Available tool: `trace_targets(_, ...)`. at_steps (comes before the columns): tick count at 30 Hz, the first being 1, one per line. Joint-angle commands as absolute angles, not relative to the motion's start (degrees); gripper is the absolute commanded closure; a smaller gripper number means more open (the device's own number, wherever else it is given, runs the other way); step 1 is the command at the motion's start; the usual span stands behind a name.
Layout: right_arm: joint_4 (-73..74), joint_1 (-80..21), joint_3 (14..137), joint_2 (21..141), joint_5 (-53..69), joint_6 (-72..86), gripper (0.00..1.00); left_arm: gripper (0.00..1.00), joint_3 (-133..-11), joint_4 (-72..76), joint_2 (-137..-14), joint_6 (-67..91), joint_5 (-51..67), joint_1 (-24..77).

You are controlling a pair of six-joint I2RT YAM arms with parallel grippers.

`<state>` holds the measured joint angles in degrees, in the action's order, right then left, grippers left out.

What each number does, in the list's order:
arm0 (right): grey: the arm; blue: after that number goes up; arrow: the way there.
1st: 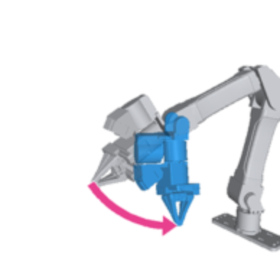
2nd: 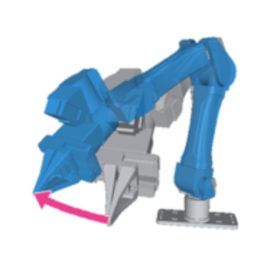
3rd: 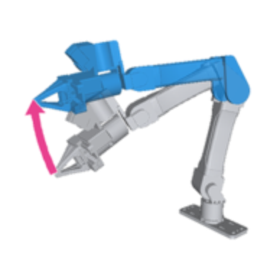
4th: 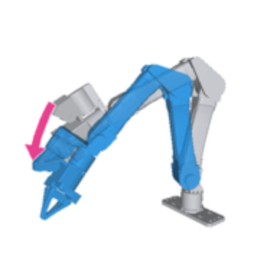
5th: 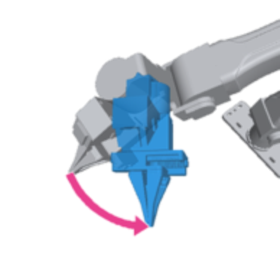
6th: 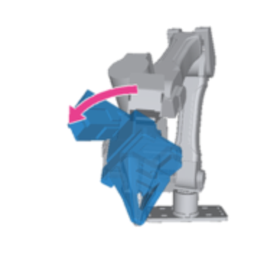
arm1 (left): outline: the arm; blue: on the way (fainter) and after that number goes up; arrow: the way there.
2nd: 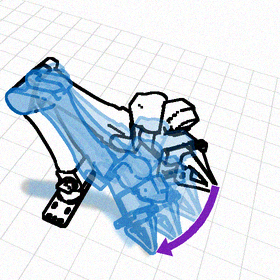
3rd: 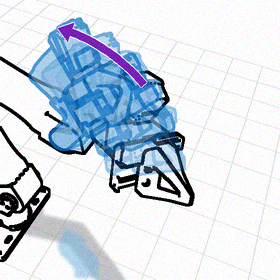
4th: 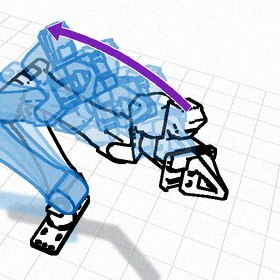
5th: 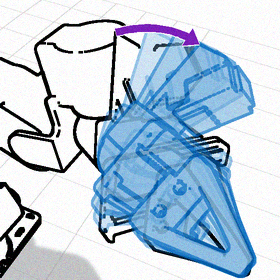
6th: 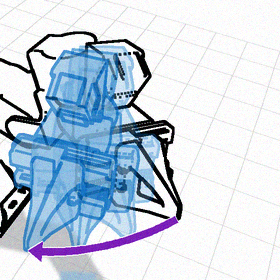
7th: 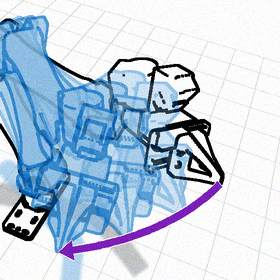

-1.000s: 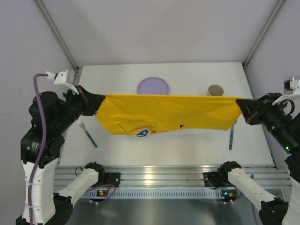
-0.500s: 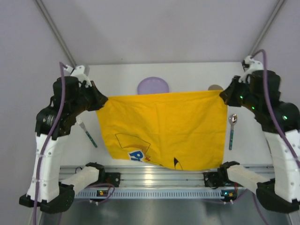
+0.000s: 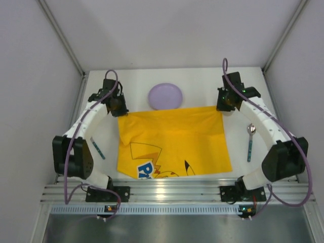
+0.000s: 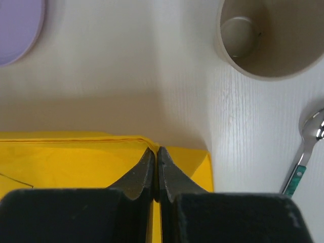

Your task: Set the dinner table for one person

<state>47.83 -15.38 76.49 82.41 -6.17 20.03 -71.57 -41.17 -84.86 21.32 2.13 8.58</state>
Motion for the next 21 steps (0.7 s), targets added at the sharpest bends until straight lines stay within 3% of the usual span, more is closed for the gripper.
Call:
trace_targets(1,40.35,-14.94,78.47,88.75,-10.11,20.21,1.00,1.00,-72.15,-31.82,-91.55,20.39,-0.26,6.68)
trace_targets(12,40.96,-15.03,88.85,108.79,-12.04,20.22,1.00,1.00,-84.89,-30.59,-110.73,20.30,1.76,5.80)
trace_targets(19,44.72,-14.94,102.62,118.64,-14.85,18.29,1.00,1.00,-96.22,-31.72,-120.12,20.30,1.15,5.80)
trace_targets(21,46.40,-14.94,106.24,122.32,-15.73,17.93,1.00,0.80,-100.78,-34.27,-122.25,20.56,1.23,5.80)
